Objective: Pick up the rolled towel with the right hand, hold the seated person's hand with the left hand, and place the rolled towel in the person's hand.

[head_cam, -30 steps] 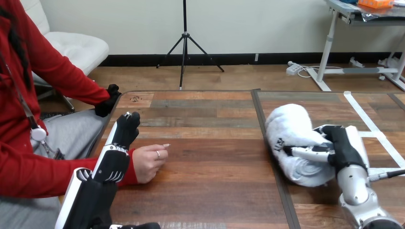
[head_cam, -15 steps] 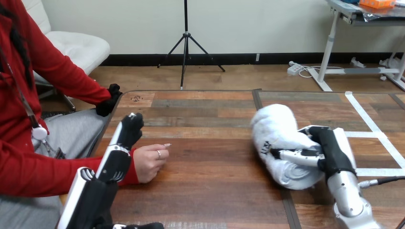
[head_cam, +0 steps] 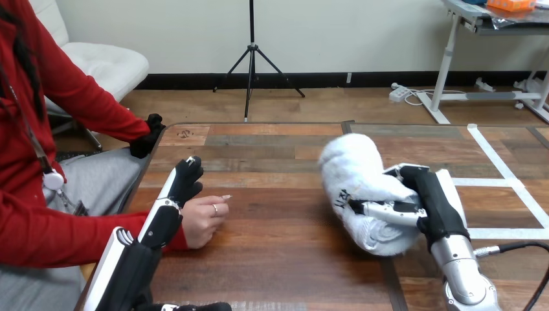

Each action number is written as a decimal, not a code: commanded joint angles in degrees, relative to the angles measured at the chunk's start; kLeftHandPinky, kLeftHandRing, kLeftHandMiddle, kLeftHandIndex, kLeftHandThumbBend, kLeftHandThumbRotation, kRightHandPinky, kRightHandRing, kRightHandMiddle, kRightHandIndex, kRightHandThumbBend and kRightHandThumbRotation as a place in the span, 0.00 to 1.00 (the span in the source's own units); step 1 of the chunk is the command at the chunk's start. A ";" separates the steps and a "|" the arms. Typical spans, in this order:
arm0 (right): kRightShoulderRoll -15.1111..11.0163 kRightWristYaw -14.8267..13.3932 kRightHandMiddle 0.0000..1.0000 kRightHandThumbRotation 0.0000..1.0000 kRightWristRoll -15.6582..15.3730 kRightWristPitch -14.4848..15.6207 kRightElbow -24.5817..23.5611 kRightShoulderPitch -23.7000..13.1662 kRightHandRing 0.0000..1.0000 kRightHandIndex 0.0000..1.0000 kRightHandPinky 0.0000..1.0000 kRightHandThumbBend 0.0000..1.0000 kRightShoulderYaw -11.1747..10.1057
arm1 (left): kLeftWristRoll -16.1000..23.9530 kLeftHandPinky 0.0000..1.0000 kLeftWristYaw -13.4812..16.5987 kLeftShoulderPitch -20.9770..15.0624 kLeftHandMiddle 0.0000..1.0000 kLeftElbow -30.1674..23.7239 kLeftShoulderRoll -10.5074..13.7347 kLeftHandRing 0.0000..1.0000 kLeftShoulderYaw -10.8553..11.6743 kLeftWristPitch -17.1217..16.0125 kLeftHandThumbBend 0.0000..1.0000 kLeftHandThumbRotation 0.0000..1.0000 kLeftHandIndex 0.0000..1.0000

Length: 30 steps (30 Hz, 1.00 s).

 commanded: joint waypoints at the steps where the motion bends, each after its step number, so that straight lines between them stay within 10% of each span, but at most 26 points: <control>1: 0.12 0.89 0.11 0.00 2.68 -4.64 -5.88 -2.58 0.08 0.09 0.04 0.57 -1.87 | 2.49 0.91 2.24 -1.59 0.99 -2.82 -0.13 0.96 2.42 2.09 1.00 0.56 0.99; 12: 0.32 0.56 0.10 0.00 2.19 -9.42 -10.17 -0.81 0.07 0.08 0.04 0.56 -1.07 | 14.57 0.90 8.68 0.74 1.00 -8.09 -0.73 0.96 8.51 6.86 1.00 0.58 1.00; 30: 0.72 1.35 0.09 0.00 1.69 -17.84 -13.35 0.68 0.06 0.08 0.03 0.53 -0.38 | 22.77 0.93 14.19 2.85 1.00 -14.57 1.48 0.98 11.36 13.31 1.00 0.50 1.00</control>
